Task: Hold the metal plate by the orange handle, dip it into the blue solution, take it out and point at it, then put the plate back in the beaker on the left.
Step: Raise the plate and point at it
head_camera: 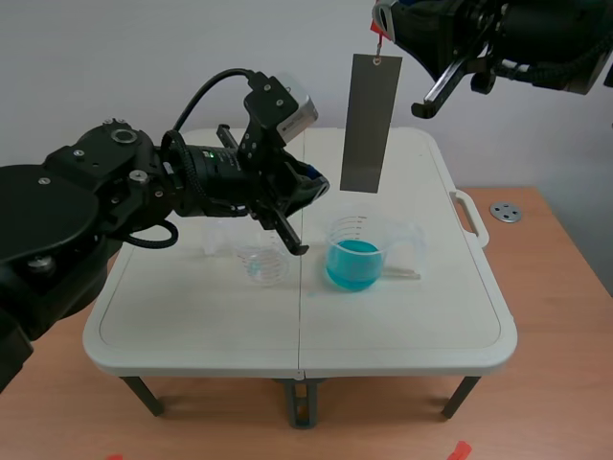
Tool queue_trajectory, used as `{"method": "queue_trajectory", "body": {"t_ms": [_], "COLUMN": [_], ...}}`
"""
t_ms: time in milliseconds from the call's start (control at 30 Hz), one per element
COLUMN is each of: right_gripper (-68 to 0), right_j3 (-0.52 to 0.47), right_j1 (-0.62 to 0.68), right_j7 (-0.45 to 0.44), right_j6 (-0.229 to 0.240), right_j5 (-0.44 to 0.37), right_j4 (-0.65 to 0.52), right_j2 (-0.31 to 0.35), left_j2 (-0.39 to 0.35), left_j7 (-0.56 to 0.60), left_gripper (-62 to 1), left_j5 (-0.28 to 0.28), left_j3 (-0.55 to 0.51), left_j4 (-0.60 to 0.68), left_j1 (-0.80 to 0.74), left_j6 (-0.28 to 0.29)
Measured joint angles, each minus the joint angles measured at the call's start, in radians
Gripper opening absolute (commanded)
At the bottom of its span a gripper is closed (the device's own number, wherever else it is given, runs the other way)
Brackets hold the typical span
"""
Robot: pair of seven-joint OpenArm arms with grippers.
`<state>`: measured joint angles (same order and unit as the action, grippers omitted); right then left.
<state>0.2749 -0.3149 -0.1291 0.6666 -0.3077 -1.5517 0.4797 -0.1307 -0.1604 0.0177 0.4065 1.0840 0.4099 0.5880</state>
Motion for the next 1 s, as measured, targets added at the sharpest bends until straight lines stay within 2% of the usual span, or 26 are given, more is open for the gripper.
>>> {"method": "queue_trajectory", "body": {"t_ms": [433,533,733,1000], "right_gripper": [-66.2,-66.2,-66.2,-66.2], "right_j3": [0.0,0.0,0.0,0.0], "right_j1": [0.0,0.0,0.0,0.0], "right_j7": [0.0,0.0,0.0,0.0], "right_j6": [0.0,0.0,0.0,0.0], "right_j5": [0.0,0.0,0.0,0.0], "right_j4": [0.0,0.0,0.0,0.0], "right_j2": [0.0,0.0,0.0,0.0], "left_j2": [-0.009,-0.043,-0.22,-0.465], "left_j7": [0.0,0.001,0.0,0.011], "left_gripper": [-59.3,-59.3,-59.3,-59.3], "left_j5": [0.005,-0.068,-0.218,-0.327], "left_j3": [0.0,0.0,-0.023,-0.24], "left_j4": [0.0,0.001,0.095,0.272], "left_j1": [0.0,-0.001,-0.073,-0.333], "left_j6": [0.0,0.0,-0.011,-0.018]}}
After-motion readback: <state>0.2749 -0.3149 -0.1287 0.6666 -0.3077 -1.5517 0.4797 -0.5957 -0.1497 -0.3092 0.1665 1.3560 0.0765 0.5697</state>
